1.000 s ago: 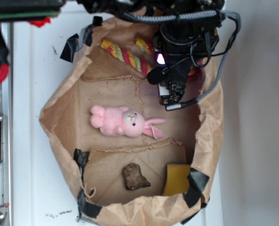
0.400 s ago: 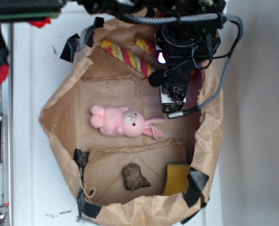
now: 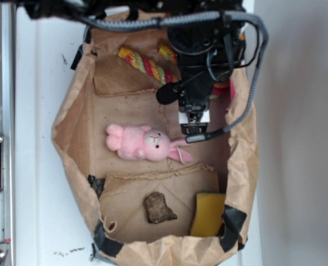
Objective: Grab the multicolored rope.
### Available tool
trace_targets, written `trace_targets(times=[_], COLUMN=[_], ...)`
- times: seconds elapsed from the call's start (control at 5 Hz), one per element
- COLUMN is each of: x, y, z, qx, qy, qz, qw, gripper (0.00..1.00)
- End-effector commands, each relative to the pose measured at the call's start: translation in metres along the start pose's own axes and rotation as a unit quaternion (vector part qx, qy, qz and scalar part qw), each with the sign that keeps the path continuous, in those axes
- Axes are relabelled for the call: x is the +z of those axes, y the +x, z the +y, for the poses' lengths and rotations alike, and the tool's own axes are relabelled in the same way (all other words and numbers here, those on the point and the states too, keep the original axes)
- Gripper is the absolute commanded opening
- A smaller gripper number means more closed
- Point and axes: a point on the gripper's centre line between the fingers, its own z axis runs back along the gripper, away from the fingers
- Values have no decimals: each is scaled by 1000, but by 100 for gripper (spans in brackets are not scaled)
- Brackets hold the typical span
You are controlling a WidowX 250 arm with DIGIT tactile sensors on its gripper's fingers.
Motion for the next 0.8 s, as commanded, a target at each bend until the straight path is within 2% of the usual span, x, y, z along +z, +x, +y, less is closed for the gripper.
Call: trace_targets(times=[0.0,0.2,0.6], x=[-21,-30,-54], y=[20,23,31], z=[-9,-2,-6], qx=[-14,-6,-13], qy=[27,35,53], qz=[-35,-32,-24], qw=[999,999,998], gripper=[100,100,100])
